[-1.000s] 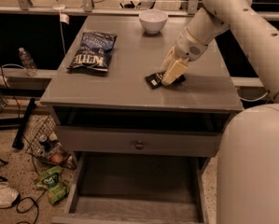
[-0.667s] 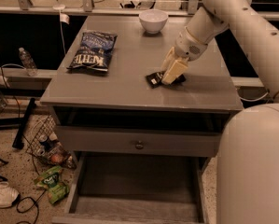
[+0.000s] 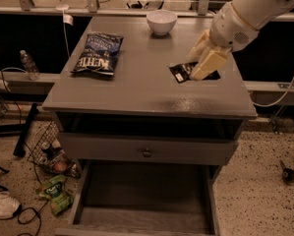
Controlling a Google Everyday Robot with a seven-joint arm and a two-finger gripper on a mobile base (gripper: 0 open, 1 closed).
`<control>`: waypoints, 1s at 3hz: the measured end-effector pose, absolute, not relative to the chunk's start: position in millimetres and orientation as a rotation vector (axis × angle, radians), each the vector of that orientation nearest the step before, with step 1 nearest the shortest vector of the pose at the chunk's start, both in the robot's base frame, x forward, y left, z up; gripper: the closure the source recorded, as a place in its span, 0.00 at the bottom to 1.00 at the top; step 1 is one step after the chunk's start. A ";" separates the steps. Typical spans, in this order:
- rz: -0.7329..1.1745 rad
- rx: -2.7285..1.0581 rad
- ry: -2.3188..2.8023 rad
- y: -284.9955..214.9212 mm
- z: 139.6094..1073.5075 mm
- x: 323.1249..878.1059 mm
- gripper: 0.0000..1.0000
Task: Place rxbar chocolate into middle drawer
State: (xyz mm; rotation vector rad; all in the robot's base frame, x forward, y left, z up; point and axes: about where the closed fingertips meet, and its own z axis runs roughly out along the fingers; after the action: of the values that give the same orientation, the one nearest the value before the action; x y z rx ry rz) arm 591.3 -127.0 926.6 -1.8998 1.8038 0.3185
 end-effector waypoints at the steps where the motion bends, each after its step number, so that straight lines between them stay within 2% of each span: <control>1: 0.349 -1.866 1.807 -130.1 936.9 541.6 1.00; 2: 0.530 -1.800 1.887 -127.3 894.5 497.5 1.00; 3: 0.657 -1.751 1.928 -122.7 865.1 475.8 1.00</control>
Offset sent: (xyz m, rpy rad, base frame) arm -0.1278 -0.0037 -0.0602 0.1330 0.2442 -0.0758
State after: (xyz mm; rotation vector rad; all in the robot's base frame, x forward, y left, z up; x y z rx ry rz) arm 475.8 -122.7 865.1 -1.7507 1.9276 0.6573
